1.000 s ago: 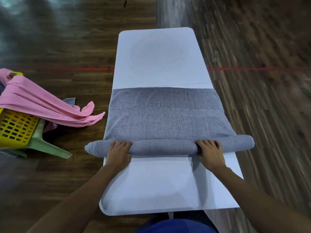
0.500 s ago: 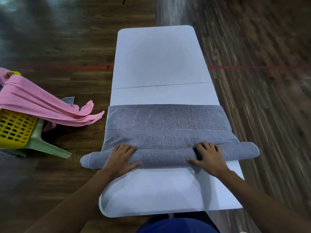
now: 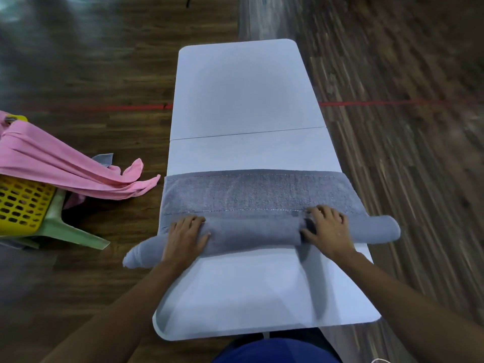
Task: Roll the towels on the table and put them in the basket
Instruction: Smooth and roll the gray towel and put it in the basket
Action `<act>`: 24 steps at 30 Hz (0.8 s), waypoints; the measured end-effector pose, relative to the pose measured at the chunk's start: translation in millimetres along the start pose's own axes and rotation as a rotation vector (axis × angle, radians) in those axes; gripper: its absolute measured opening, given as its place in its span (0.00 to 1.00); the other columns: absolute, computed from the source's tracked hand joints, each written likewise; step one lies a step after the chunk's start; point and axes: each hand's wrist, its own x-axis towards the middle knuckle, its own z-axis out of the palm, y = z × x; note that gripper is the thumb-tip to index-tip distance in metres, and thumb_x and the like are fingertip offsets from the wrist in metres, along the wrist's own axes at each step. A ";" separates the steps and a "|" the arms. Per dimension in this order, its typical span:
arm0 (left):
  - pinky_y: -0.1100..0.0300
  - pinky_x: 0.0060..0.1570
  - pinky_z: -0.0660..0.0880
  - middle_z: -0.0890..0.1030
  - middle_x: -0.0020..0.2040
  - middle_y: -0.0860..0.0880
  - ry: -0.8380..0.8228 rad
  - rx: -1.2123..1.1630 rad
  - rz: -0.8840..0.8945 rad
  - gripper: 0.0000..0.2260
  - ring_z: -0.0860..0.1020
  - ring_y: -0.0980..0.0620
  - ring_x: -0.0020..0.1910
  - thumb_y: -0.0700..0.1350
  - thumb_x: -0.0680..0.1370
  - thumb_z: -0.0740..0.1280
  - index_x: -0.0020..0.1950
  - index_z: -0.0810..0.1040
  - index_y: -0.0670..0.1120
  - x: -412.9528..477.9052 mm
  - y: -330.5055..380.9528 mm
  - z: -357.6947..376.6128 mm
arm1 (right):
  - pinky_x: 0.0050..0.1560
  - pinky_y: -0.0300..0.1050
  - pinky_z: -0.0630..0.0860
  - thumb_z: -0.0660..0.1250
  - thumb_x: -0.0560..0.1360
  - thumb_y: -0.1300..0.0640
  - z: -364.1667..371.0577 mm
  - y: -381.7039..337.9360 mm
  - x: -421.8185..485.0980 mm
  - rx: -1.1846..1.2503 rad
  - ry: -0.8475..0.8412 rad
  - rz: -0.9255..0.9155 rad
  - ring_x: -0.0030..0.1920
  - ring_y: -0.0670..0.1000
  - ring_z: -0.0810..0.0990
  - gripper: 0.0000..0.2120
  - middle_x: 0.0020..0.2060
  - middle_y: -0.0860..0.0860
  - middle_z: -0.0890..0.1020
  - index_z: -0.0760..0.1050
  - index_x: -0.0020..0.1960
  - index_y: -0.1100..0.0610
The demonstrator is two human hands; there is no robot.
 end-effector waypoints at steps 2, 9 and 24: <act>0.49 0.49 0.74 0.80 0.50 0.45 0.042 0.006 0.018 0.19 0.78 0.44 0.48 0.58 0.76 0.61 0.55 0.78 0.45 -3.2 5.6 3.9 | 0.57 0.55 0.66 0.57 0.74 0.37 4.7 -3.3 -4.4 0.008 0.141 -0.035 0.56 0.57 0.76 0.21 0.54 0.50 0.78 0.75 0.57 0.50; 0.46 0.59 0.72 0.80 0.58 0.45 -0.222 0.044 0.010 0.26 0.79 0.42 0.55 0.45 0.66 0.73 0.64 0.75 0.46 -2.7 -4.2 9.5 | 0.64 0.55 0.62 0.73 0.66 0.54 21.7 1.5 -10.0 -0.028 -0.012 -0.077 0.60 0.57 0.76 0.27 0.57 0.51 0.78 0.72 0.65 0.50; 0.49 0.52 0.75 0.81 0.52 0.45 -0.099 -0.003 0.095 0.20 0.79 0.46 0.50 0.57 0.72 0.69 0.56 0.78 0.44 6.9 -10.9 1.3 | 0.66 0.53 0.60 0.66 0.71 0.33 4.5 4.2 1.0 0.088 -0.024 -0.090 0.62 0.52 0.72 0.27 0.60 0.46 0.75 0.72 0.63 0.47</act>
